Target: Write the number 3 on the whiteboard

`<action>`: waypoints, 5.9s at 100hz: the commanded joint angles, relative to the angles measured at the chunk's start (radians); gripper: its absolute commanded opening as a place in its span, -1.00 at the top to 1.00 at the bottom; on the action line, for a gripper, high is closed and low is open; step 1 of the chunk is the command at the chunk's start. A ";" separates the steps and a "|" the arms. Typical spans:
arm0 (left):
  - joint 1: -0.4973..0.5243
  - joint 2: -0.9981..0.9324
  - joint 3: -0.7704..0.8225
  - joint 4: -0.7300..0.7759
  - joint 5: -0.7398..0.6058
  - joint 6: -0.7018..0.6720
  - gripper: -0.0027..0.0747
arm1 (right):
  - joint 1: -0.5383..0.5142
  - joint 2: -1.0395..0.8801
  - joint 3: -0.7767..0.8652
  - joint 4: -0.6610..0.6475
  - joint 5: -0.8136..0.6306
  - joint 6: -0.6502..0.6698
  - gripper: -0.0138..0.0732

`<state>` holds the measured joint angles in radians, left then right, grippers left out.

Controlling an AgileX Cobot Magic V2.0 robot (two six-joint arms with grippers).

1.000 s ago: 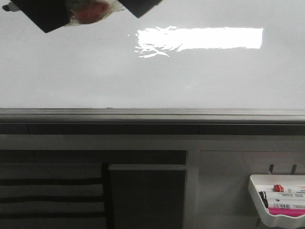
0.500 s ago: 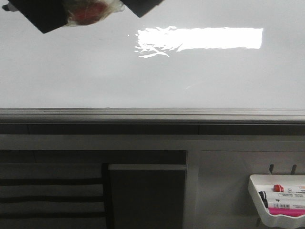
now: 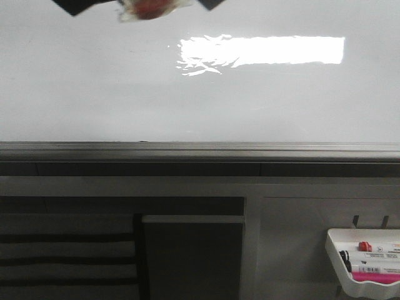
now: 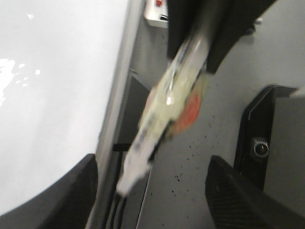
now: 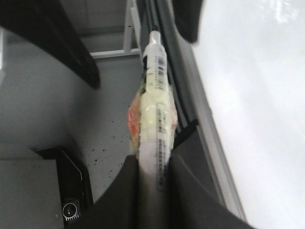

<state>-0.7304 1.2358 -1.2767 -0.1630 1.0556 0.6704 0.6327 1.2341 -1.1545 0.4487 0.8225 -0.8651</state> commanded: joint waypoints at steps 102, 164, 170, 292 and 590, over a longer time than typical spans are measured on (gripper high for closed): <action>0.410 -0.514 0.400 -0.095 -0.468 -0.352 -0.23 | -0.335 -0.003 -0.120 0.073 0.193 0.424 0.86; 0.410 -0.514 0.400 -0.095 -0.468 -0.352 -0.23 | -0.164 0.297 -0.320 -0.125 0.030 0.546 0.86; 0.410 -0.514 0.400 -0.095 -0.468 -0.352 -0.23 | -0.168 0.304 -0.320 -0.136 0.023 0.546 0.86; 0.410 -0.514 0.400 -0.095 -0.470 -0.352 0.37 | -0.103 0.306 -0.249 -0.206 0.010 0.616 0.86; -0.028 -0.064 0.204 -0.174 -0.380 0.307 0.84 | 0.089 -0.041 -0.015 -0.159 -0.049 -0.203 0.86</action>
<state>-0.7517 1.1926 -1.0389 -0.3191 0.7365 0.9849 0.7183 1.2106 -1.1436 0.2697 0.8155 -1.0579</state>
